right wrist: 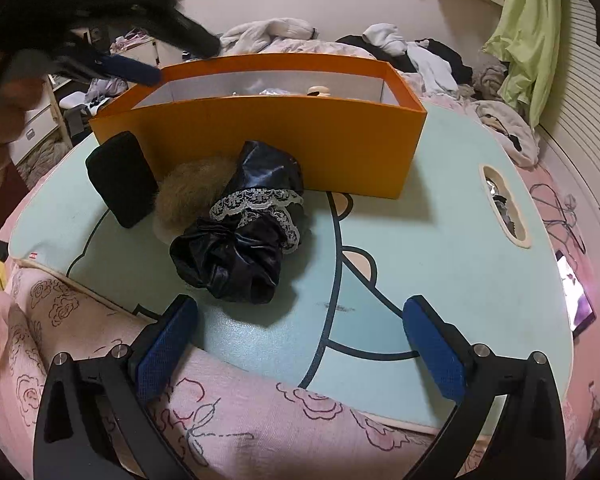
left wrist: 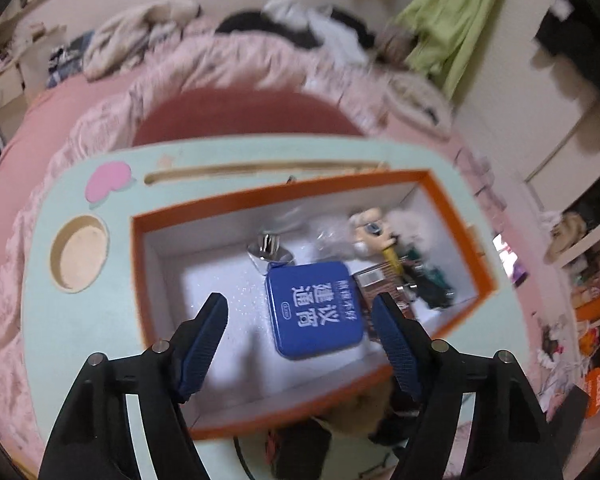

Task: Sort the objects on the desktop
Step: 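Grasp the blue tin with Chinese text in the box, left gripper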

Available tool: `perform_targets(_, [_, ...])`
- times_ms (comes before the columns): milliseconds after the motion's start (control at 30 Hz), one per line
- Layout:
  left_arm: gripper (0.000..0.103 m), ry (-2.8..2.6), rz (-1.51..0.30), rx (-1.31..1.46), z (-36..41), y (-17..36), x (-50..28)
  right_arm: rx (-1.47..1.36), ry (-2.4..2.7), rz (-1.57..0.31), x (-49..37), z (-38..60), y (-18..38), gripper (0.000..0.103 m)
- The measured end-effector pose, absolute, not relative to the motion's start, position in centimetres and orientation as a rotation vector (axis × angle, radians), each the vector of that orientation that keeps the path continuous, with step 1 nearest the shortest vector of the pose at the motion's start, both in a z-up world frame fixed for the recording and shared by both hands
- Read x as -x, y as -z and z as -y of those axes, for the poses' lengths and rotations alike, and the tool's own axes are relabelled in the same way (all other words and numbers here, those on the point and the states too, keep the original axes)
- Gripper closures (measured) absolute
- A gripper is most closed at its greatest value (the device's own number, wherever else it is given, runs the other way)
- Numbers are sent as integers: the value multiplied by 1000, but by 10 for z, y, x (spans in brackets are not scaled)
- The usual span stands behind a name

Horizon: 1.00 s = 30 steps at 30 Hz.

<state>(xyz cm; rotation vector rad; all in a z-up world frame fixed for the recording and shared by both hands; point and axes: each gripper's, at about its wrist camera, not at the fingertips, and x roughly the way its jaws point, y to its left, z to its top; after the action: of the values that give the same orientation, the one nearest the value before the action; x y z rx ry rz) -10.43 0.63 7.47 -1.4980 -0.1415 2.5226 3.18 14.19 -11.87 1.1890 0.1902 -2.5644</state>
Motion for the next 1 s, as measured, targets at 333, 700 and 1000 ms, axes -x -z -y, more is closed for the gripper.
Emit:
perform_targets(333, [31, -2393, -15, 1714, -44, -35, 132, -1185, 2565, -187, -24, -146, 124, 1])
perform_targets(700, [36, -2438, 62, 1677, -12, -37, 129, -1180, 2565, -187, -13, -155, 128, 1])
perform_targets(1000, [36, -2388, 91, 1679, -14, -35, 146, -1177, 2564, -188, -6, -154, 133, 1])
